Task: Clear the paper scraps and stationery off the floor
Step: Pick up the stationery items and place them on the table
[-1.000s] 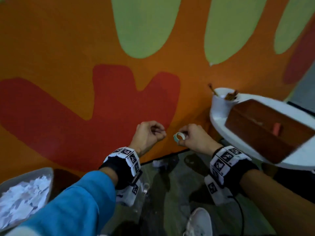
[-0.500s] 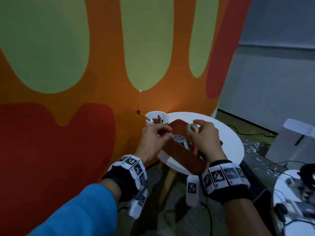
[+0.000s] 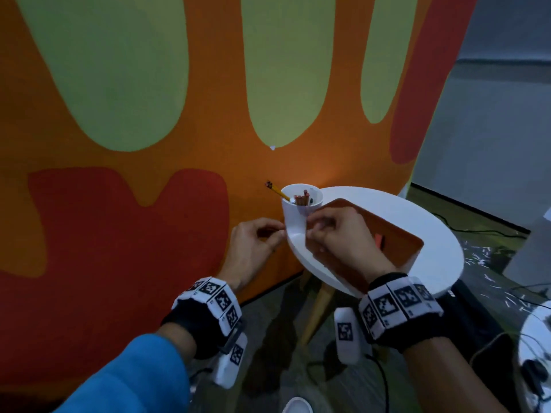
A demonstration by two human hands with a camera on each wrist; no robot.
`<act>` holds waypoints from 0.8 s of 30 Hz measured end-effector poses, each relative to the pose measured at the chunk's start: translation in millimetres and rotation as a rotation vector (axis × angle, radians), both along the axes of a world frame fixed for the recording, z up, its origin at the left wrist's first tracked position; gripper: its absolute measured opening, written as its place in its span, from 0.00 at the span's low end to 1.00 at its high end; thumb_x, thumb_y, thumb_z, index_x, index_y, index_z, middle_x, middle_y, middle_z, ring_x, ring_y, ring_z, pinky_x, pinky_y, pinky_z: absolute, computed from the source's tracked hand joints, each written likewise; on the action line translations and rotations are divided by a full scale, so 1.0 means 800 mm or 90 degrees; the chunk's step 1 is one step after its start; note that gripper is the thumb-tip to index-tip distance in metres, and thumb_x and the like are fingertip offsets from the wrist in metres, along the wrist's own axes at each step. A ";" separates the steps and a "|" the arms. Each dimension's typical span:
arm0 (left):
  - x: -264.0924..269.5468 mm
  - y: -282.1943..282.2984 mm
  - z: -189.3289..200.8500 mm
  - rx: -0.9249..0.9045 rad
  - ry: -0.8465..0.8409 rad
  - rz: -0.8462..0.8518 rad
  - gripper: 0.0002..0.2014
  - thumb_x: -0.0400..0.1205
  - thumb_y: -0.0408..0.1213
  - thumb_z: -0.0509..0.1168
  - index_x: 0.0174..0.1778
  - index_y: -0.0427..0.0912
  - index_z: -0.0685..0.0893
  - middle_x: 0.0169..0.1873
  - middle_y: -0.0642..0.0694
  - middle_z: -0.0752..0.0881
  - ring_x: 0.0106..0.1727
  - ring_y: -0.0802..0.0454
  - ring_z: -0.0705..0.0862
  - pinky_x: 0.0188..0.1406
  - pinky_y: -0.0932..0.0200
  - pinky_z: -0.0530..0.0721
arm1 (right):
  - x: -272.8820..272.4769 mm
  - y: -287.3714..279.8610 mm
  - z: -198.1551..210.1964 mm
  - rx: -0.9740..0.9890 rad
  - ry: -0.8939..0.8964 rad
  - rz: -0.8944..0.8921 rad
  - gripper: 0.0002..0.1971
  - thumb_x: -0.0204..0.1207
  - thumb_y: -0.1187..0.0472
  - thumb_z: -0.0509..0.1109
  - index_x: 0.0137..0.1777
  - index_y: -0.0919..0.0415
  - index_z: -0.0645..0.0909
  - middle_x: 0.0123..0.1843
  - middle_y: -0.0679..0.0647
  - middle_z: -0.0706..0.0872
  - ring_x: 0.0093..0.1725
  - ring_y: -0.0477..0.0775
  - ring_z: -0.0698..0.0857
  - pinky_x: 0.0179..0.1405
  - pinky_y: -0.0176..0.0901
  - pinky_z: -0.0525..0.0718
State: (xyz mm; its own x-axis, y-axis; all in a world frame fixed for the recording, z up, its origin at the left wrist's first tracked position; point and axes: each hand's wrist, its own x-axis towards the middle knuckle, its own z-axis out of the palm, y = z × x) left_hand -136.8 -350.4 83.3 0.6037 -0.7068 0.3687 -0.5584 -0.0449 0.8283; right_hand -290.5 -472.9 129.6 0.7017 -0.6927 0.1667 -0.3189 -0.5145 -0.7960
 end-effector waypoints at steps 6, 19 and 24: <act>0.044 0.118 -0.060 0.048 0.063 0.087 0.05 0.79 0.39 0.75 0.49 0.46 0.92 0.39 0.55 0.92 0.34 0.63 0.87 0.35 0.67 0.85 | 0.080 0.090 -0.033 0.017 0.108 0.193 0.08 0.73 0.62 0.80 0.52 0.58 0.89 0.36 0.54 0.88 0.32 0.57 0.89 0.38 0.50 0.89; 0.102 0.360 -0.368 0.522 0.257 0.168 0.09 0.77 0.28 0.70 0.35 0.43 0.92 0.28 0.51 0.89 0.29 0.61 0.84 0.41 0.66 0.81 | 0.163 0.285 -0.405 0.232 0.467 0.330 0.08 0.74 0.72 0.74 0.34 0.64 0.86 0.28 0.60 0.85 0.22 0.49 0.81 0.24 0.41 0.83; 0.091 0.379 -0.470 0.627 0.287 0.099 0.07 0.76 0.26 0.71 0.40 0.40 0.94 0.41 0.43 0.93 0.47 0.49 0.91 0.58 0.57 0.86 | 0.123 0.324 -0.530 0.247 0.609 0.304 0.11 0.79 0.64 0.71 0.42 0.75 0.85 0.33 0.57 0.84 0.18 0.38 0.78 0.29 0.35 0.74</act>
State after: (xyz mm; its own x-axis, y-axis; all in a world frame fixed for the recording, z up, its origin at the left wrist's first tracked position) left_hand -64.3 -47.3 -292.3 0.6496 -0.4757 -0.5931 -0.1444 -0.8430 0.5181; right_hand -192.2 -213.9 -294.3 0.6321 -0.2086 -0.7462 -0.7186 -0.5180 -0.4640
